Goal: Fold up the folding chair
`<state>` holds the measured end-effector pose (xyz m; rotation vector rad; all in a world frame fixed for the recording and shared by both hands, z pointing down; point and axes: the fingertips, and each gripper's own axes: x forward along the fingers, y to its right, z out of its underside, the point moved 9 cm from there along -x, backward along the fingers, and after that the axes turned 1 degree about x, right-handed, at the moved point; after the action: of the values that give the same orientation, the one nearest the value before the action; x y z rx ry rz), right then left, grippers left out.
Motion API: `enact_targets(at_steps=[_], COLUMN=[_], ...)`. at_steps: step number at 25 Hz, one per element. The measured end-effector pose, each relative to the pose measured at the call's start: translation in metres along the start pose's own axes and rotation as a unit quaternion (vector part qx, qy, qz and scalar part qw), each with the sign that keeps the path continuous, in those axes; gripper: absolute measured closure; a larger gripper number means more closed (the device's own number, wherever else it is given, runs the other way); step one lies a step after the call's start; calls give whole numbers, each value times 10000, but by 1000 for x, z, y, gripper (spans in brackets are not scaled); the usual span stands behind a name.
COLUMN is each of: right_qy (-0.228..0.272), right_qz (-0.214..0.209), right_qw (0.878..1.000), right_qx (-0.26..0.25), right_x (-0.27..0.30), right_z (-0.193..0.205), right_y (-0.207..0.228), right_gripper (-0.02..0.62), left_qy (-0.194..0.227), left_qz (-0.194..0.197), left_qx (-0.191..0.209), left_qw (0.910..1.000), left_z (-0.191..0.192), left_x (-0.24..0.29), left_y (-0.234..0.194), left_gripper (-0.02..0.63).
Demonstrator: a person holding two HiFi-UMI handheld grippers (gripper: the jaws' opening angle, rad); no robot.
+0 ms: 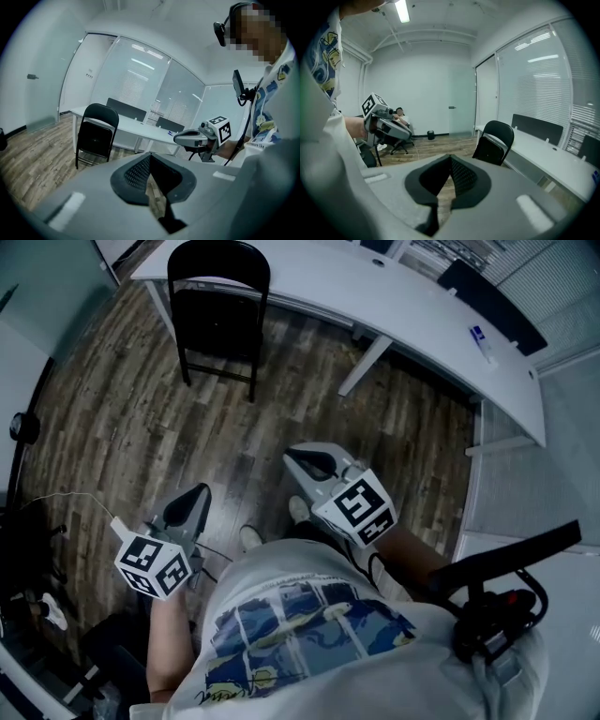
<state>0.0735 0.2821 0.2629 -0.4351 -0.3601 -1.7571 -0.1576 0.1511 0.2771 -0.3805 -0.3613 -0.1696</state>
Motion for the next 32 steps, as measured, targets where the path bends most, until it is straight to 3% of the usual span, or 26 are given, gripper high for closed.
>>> enact_targets(at_steps=[6, 32], right_qy=[1, -53], right_qz=[140, 35], right_qw=[9999, 9998], right_qx=[-16, -210], right_x=[-10, -6], right_z=[3, -1], right_y=[4, 1], right_gripper=[592, 592], left_qy=[29, 72], left_qz=[86, -26], left_qx=[10, -162], left_qw=[10000, 9998], left_z=[0, 12], left_x=[4, -1], left_y=[6, 3], left_gripper=[600, 600])
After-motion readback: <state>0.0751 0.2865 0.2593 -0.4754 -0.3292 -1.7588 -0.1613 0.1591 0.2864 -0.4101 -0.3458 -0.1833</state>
